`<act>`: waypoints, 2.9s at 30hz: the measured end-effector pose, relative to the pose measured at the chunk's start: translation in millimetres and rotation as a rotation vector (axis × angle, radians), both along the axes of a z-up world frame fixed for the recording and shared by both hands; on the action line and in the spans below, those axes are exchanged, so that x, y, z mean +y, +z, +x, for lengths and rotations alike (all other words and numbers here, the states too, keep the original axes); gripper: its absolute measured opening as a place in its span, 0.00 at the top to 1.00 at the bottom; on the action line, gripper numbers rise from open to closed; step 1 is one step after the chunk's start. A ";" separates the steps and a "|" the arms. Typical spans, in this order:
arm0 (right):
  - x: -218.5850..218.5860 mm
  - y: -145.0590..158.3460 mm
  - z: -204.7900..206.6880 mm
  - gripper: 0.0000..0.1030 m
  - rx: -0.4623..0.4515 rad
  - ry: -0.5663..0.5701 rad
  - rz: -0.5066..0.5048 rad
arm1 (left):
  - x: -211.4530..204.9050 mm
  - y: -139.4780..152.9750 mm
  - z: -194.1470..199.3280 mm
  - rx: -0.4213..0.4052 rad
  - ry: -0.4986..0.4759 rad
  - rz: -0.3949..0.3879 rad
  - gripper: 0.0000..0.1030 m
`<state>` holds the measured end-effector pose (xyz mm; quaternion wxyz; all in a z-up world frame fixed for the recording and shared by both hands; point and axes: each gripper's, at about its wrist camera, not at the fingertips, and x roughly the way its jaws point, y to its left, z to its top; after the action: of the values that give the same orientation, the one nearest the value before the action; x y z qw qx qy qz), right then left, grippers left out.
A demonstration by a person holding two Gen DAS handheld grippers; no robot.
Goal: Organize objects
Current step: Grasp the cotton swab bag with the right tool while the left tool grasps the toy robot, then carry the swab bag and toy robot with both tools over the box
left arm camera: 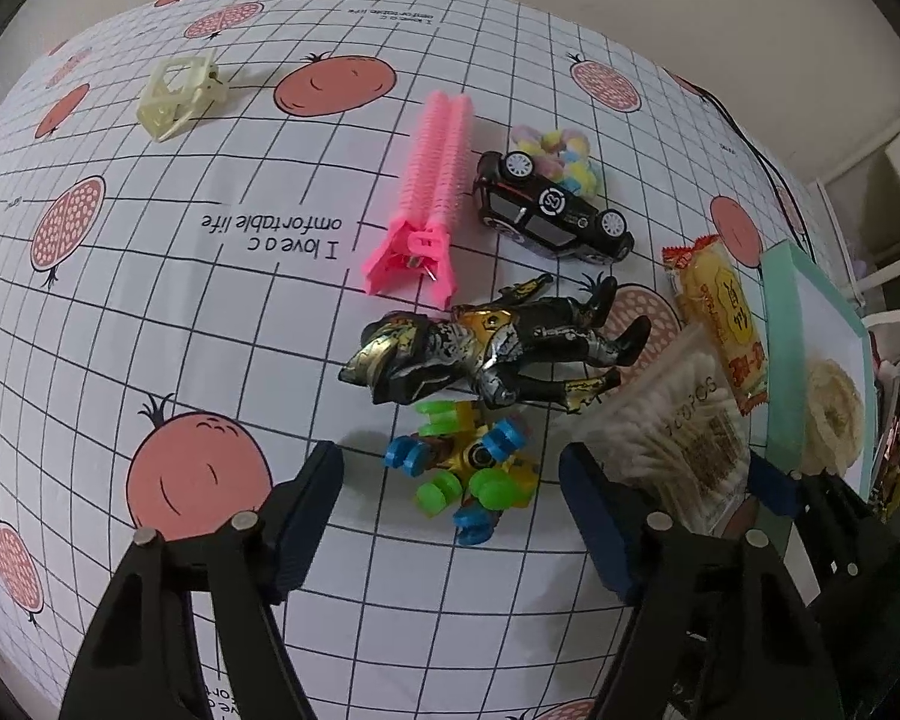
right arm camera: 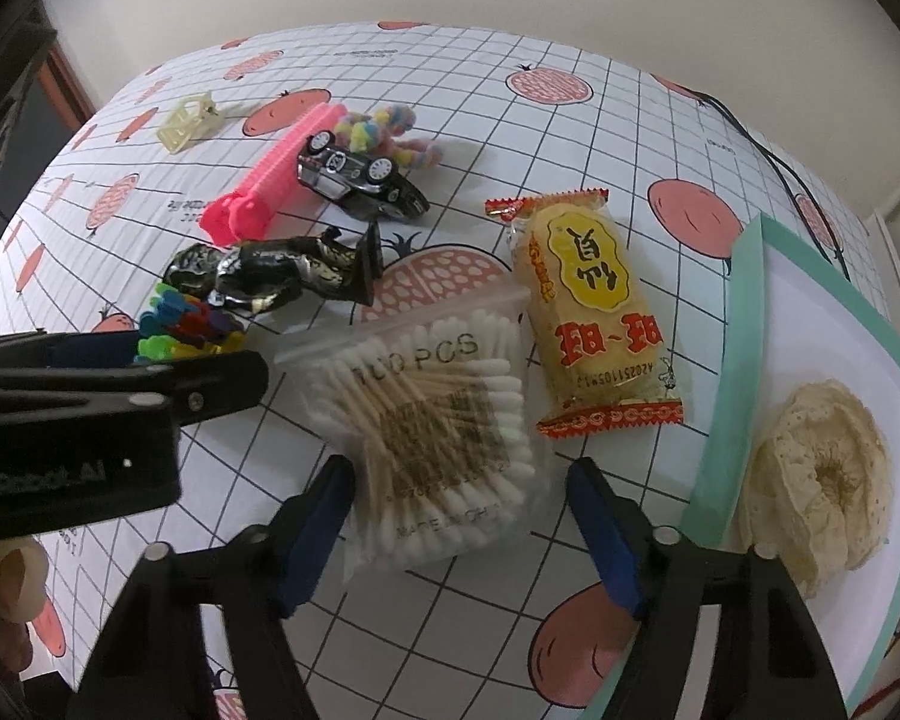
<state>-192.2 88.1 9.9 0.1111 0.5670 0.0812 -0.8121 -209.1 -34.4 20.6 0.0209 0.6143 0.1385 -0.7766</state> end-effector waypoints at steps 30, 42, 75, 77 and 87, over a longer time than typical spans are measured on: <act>2.0 1.9 0.7 0.53 0.000 0.004 -0.027 | 1.3 4.4 6.8 -0.004 -0.005 -0.027 0.63; 4.5 14.5 4.6 0.60 0.011 0.005 -0.068 | -2.2 18.8 15.6 0.000 0.025 0.034 0.63; 101.2 86.5 10.7 0.60 0.262 -0.208 -0.091 | 85.7 78.0 6.4 0.267 -0.096 0.094 0.63; 111.6 86.7 11.9 0.60 0.270 -0.232 -0.083 | 97.9 77.0 6.2 0.272 -0.120 0.092 0.63; 172.9 93.2 15.9 0.60 0.350 -0.363 -0.075 | 155.9 78.6 8.0 0.344 -0.262 0.078 0.63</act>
<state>-176.3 261.0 103.1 -0.0316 0.4187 -0.0342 -0.9069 -201.1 121.5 99.2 -0.1280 0.4857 0.0891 -0.8601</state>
